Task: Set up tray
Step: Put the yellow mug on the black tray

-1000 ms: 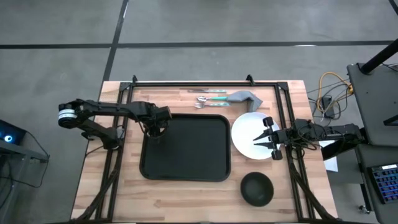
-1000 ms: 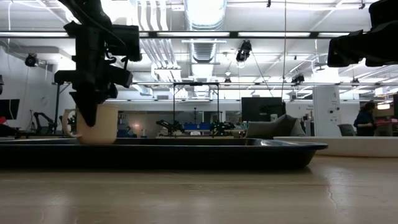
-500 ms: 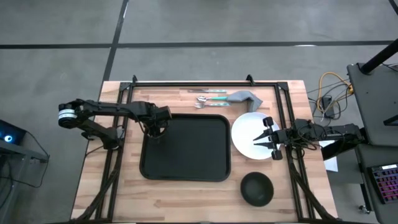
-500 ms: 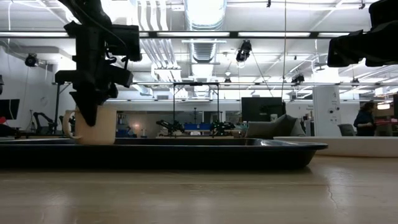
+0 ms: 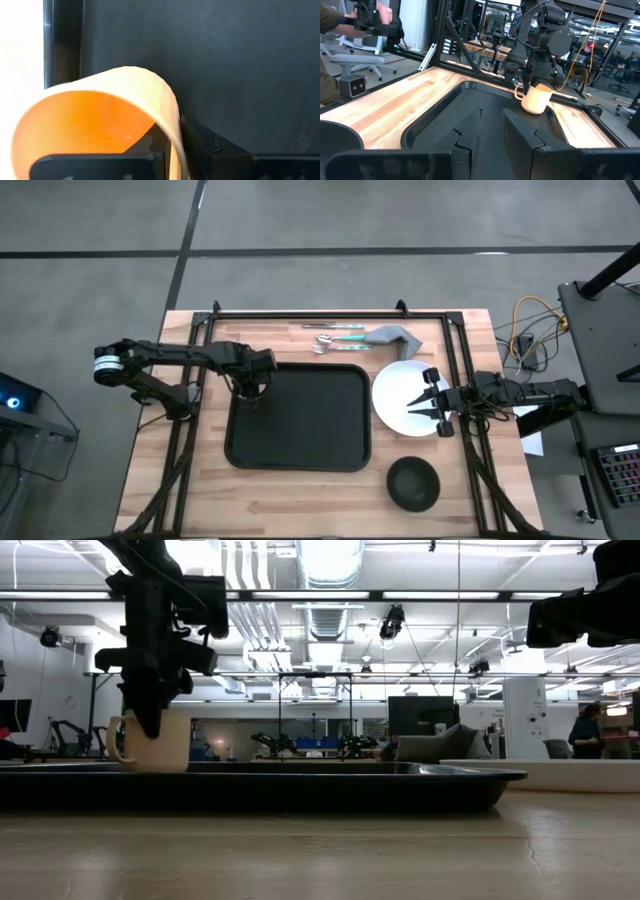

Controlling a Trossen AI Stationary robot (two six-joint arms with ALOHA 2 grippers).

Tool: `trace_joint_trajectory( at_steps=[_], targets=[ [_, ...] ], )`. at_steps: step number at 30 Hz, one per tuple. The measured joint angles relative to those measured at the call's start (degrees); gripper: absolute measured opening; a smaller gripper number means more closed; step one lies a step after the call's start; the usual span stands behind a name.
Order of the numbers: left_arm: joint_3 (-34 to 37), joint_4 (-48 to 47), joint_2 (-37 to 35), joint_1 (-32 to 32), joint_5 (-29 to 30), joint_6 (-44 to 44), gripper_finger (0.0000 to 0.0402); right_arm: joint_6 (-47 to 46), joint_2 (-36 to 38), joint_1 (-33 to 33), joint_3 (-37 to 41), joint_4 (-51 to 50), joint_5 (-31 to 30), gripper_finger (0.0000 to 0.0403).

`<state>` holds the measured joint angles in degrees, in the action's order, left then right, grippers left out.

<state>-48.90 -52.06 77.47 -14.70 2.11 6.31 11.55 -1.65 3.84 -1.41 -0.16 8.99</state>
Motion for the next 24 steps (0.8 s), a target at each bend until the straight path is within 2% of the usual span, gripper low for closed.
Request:
trace_joint_trajectory(
  at_steps=[12,24],
  targets=[
    [-1.9,-3.6,0.0,0.0,0.0,0.0,0.0022,0.0,0.0,0.0,0.0,0.0,0.0,0.0068],
    [-6.8,-6.5,0.0,0.0,0.0,0.0,0.0022,0.0,0.0,0.0,0.0,0.0,0.0,0.0068]
  ],
)
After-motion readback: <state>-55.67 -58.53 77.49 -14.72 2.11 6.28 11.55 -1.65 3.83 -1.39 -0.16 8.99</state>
